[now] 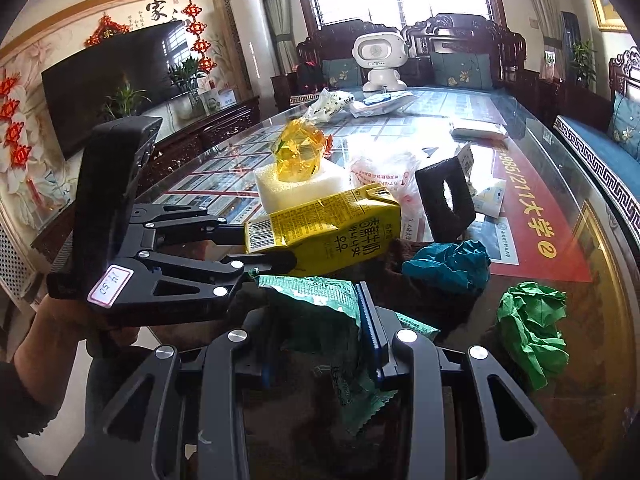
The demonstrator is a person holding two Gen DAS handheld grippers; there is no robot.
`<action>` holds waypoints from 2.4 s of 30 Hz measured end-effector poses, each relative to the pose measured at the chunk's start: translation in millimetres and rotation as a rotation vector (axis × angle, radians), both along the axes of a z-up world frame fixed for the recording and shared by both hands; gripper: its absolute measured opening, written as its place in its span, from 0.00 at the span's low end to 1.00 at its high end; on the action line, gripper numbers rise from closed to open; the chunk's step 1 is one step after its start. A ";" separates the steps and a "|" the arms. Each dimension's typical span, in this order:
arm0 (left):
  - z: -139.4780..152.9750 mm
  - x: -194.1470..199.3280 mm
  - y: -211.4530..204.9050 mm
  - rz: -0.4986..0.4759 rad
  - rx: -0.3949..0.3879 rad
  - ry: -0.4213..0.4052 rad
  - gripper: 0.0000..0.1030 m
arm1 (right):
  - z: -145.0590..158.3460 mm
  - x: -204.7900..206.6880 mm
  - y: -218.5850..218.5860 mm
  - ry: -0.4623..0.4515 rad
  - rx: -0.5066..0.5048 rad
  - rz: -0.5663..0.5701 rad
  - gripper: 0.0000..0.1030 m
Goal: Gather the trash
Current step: 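Grasp the green snack packet with the right tool while the left grasps the yellow carton, then carry both items over the yellow bin and open both tools to drop them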
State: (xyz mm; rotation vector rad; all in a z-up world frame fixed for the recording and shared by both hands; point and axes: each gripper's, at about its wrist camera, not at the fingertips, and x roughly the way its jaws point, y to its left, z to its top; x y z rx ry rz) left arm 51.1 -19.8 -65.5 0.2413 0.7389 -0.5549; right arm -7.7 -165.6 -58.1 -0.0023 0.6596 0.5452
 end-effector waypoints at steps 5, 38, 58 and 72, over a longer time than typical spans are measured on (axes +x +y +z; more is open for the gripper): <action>20.2 -32.7 6.5 -0.008 -0.017 -0.053 0.38 | 14.0 -18.2 -2.7 -0.031 0.004 0.000 0.33; -90.7 -238.6 32.6 -0.125 0.105 0.275 0.52 | -92.9 -202.9 14.6 0.276 -0.063 0.067 0.33; -90.6 -225.0 25.3 -0.105 0.157 0.258 0.52 | -107.8 -194.5 32.2 0.308 -0.136 0.148 0.73; -24.6 -192.2 35.2 0.019 0.007 0.060 0.72 | -53.6 -191.0 23.3 0.044 -0.078 0.118 0.88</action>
